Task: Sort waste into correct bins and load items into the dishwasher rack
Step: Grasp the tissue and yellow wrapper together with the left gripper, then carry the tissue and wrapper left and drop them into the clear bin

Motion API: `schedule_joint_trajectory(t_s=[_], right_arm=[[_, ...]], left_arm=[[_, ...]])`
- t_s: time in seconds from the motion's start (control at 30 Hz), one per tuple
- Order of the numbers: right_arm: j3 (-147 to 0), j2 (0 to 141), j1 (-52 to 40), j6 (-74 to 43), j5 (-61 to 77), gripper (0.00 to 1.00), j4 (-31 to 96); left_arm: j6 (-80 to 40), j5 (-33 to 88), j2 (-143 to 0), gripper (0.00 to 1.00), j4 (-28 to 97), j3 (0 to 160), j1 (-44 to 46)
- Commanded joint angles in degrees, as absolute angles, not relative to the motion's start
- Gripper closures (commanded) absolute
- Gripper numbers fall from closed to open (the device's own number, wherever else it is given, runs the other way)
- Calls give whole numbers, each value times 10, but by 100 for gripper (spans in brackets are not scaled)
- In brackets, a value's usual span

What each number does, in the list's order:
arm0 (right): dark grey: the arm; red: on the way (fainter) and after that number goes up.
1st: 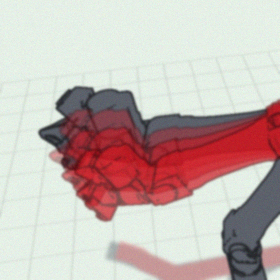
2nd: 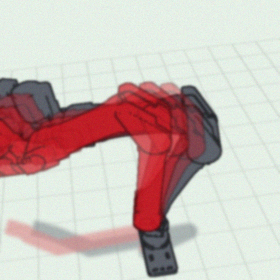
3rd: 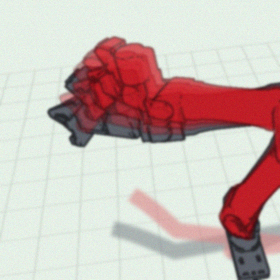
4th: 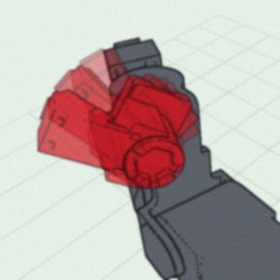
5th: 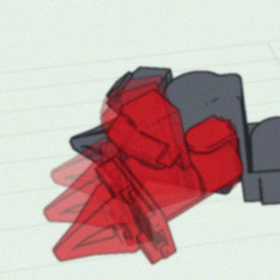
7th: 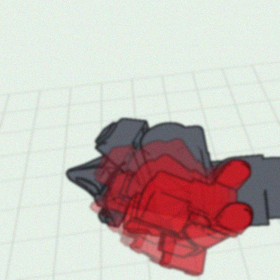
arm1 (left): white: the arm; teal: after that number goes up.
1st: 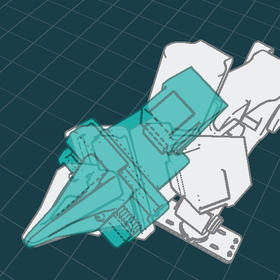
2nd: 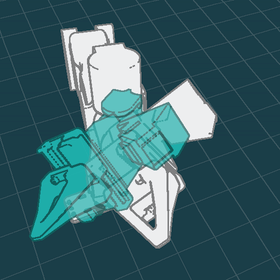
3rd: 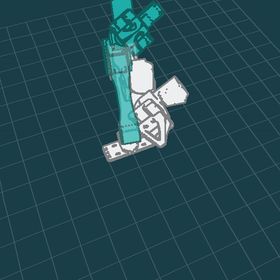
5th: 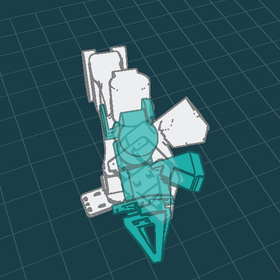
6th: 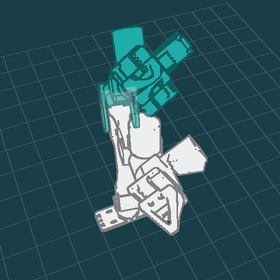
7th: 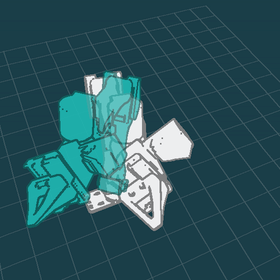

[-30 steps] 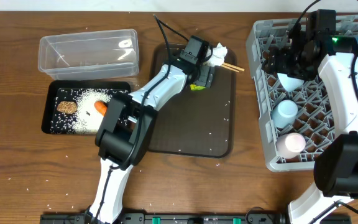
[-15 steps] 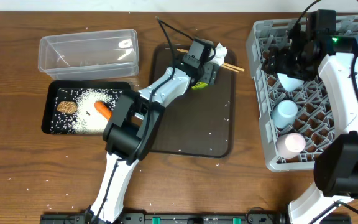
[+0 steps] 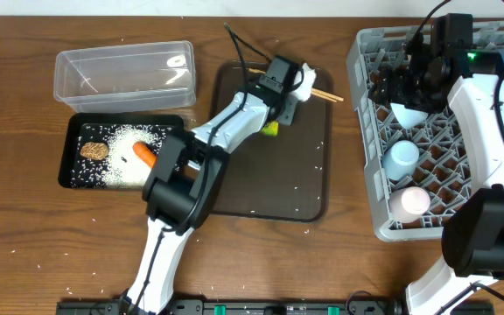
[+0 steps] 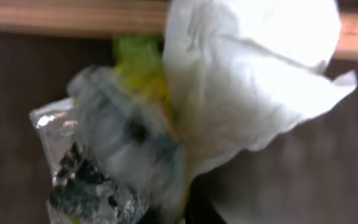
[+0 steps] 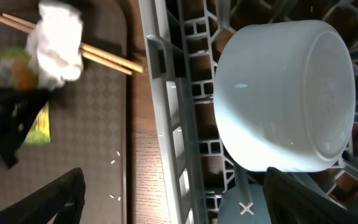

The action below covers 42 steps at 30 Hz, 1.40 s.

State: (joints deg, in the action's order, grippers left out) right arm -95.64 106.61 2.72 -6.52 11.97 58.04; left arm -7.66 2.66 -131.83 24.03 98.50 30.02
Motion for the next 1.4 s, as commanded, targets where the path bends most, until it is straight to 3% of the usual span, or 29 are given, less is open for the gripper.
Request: schedule_joint_trajectory(t_s=[0.0,0.4,0.67,0.97,1.0,1.07,1.1,1.27,1.37], right_arm=[[-959,1064,29,-55,118,16,576],[-959,1064,29,-55,118,16,570],[-959,1064,29,-55,118,14,566],[-959,1064,29,-55,118,14,566],[-959,1064,29,-55,118,14,567],[-959,1064,29,-55,118,14,568],[-959,1064,29,-55,118,14,569],[-959,1064,25,-54,131,15,570],[-959,1064,8,6,184,20,560]], left_arm=[[-80,30,-1274,94,282,971,284],[-75,29,-1049,94,275,971,136],[-75,23,-1073,94,269,970,29],[-72,-5,-1142,92,269,969,2],[-72,-21,-1148,78,269,969,2],[-72,-43,-1154,10,269,969,2],[-72,-46,-1154,2,269,969,2],[-75,-45,-1140,2,267,969,3],[-78,-32,-1124,2,274,969,6]])
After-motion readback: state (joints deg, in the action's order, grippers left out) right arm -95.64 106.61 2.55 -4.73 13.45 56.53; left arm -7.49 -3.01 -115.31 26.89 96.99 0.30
